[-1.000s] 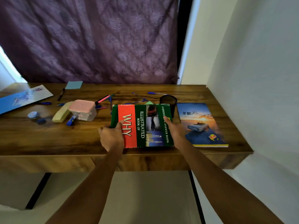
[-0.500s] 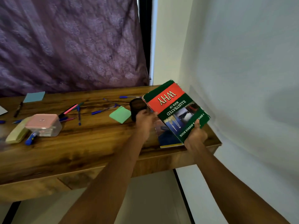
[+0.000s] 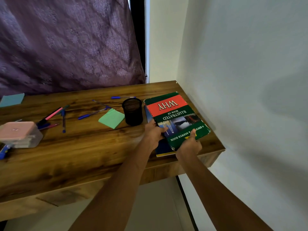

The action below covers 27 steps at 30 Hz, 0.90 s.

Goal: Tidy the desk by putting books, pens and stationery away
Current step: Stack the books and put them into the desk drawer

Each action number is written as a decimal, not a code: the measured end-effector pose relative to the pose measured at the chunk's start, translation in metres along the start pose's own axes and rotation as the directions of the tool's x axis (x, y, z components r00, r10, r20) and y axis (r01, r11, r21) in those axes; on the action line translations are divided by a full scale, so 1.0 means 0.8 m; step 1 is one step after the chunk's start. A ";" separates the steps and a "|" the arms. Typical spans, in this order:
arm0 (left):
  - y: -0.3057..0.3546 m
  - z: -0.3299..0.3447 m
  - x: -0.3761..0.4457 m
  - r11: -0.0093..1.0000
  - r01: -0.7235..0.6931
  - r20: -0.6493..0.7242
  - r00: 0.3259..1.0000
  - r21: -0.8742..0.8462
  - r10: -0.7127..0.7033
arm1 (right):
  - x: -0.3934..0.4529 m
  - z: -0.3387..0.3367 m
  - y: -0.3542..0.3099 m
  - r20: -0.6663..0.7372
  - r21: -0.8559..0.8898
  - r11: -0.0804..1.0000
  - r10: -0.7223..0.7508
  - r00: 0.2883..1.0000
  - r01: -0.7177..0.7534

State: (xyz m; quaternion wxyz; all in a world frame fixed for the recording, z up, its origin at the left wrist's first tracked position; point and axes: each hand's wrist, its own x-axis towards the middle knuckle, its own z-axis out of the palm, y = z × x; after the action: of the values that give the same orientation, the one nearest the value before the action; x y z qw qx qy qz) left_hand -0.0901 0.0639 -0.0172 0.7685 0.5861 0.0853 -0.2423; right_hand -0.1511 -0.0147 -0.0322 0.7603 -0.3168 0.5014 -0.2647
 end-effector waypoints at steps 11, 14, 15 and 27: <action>-0.011 -0.031 0.026 0.983 0.097 -0.138 0.988 0.154 -0.076 | 0.038 -0.015 -0.055 -0.011 -0.232 0.965 0.118 0.993 -0.118; -0.012 -0.041 0.030 0.976 0.102 -0.146 0.986 0.193 -0.074 | 0.043 -0.014 -0.055 0.009 -0.293 0.951 0.111 0.994 -0.104; -0.011 -0.042 0.031 0.967 0.097 -0.155 0.986 0.235 -0.061 | 0.043 -0.015 -0.055 0.018 -0.319 0.943 0.106 0.994 -0.095; -0.012 -0.037 0.031 0.829 0.107 -0.159 0.987 0.549 -0.022 | 0.038 -0.019 -0.059 -0.023 -0.648 0.759 -0.112 0.993 0.070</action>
State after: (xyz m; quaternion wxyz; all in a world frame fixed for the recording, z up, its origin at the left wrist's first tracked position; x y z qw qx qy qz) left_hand -0.0688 0.0828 -0.0446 0.5478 0.7970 0.0870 -0.2390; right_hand -0.1585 -0.0712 -0.0199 0.5757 -0.5748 0.5686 -0.1222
